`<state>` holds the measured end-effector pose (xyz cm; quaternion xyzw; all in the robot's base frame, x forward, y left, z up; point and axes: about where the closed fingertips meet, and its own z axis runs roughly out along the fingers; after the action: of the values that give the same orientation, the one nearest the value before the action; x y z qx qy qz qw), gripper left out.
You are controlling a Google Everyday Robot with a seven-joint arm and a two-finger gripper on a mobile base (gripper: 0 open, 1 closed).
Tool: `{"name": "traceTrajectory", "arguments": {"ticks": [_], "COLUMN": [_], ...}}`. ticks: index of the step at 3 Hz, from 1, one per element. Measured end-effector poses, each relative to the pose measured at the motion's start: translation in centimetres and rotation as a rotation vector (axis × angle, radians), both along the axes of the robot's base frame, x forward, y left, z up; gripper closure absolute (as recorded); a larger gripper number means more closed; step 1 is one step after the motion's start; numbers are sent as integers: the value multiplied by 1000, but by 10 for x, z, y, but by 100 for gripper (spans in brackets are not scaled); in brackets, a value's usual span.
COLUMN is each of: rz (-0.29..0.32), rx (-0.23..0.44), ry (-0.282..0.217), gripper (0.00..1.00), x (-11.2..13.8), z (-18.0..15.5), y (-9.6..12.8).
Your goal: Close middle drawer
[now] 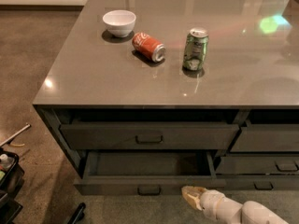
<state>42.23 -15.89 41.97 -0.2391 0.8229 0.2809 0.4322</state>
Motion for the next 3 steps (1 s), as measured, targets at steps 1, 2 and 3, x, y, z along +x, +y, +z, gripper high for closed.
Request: {"name": "traceTrajectory", "arguments": {"ticks": [1, 2, 3], "rz": [-55, -123, -176], "rx": [-27, -53, -82], "ry": [-28, -79, -143], "gripper": [100, 100, 100], "x": [21, 41, 66], "z": [-5, 5, 28], "y": [3, -2, -13]}}
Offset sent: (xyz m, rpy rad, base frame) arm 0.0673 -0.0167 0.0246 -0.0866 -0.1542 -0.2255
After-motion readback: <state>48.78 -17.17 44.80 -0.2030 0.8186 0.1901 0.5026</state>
